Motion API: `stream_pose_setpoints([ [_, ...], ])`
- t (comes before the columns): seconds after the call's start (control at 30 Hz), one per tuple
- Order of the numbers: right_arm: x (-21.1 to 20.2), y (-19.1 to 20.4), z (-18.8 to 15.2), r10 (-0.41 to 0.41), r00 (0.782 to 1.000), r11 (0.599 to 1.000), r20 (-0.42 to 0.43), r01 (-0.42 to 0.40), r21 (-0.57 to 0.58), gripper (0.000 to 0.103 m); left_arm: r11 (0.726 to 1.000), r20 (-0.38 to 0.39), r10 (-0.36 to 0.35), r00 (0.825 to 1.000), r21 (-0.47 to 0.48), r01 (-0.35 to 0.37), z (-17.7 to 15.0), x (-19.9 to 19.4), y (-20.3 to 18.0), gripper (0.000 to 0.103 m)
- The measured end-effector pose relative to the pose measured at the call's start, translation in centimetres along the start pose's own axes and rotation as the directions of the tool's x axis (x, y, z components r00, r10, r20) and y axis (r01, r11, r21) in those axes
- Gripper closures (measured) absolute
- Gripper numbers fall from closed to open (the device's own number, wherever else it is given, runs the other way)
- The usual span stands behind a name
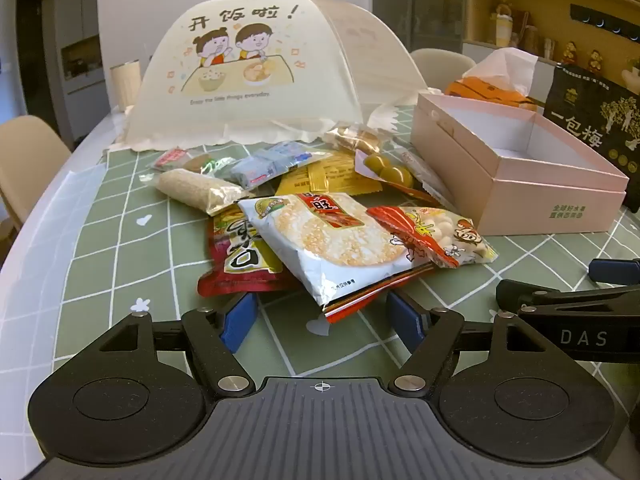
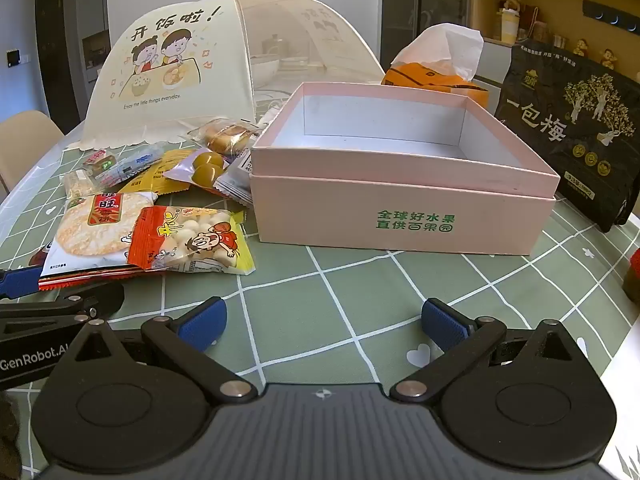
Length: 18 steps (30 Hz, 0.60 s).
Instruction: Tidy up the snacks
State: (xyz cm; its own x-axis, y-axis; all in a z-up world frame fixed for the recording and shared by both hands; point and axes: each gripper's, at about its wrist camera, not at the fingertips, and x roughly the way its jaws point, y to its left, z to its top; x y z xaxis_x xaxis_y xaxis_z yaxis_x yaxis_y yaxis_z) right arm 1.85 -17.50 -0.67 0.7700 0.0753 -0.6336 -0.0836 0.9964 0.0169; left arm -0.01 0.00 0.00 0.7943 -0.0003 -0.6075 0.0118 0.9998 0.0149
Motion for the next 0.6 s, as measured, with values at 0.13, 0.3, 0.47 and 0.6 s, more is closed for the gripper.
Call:
stream_pose_setpoints([
  [0.13, 0.00, -0.02, 0.00, 0.002, 1.000, 1.000, 0.001, -0.002, 0.002, 0.000, 1.000, -0.001, 0.001, 1.000, 0.001, -0.001, 0.00, 0.00, -0.03, 0.026],
  [0.3, 0.00, -0.01, 0.00, 0.001, 1.000, 1.000, 0.001, -0.001, 0.002, 0.000, 1.000, -0.001, 0.000, 1.000, 0.000, 0.000, 0.00, 0.00, 0.00, 0.026],
  [0.47, -0.01, -0.01, 0.01, 0.001, 1.000, 1.000, 0.000, -0.001, 0.002, 0.000, 1.000, -0.001, 0.000, 1.000, 0.000, 0.000, 0.00, 0.00, 0.00, 0.026],
  [0.6, -0.02, -0.01, 0.00, 0.002, 1.000, 1.000, 0.000, -0.002, 0.002, 0.000, 1.000, -0.001, 0.000, 1.000, 0.000, 0.000, 0.00, 0.00, 0.00, 0.026],
])
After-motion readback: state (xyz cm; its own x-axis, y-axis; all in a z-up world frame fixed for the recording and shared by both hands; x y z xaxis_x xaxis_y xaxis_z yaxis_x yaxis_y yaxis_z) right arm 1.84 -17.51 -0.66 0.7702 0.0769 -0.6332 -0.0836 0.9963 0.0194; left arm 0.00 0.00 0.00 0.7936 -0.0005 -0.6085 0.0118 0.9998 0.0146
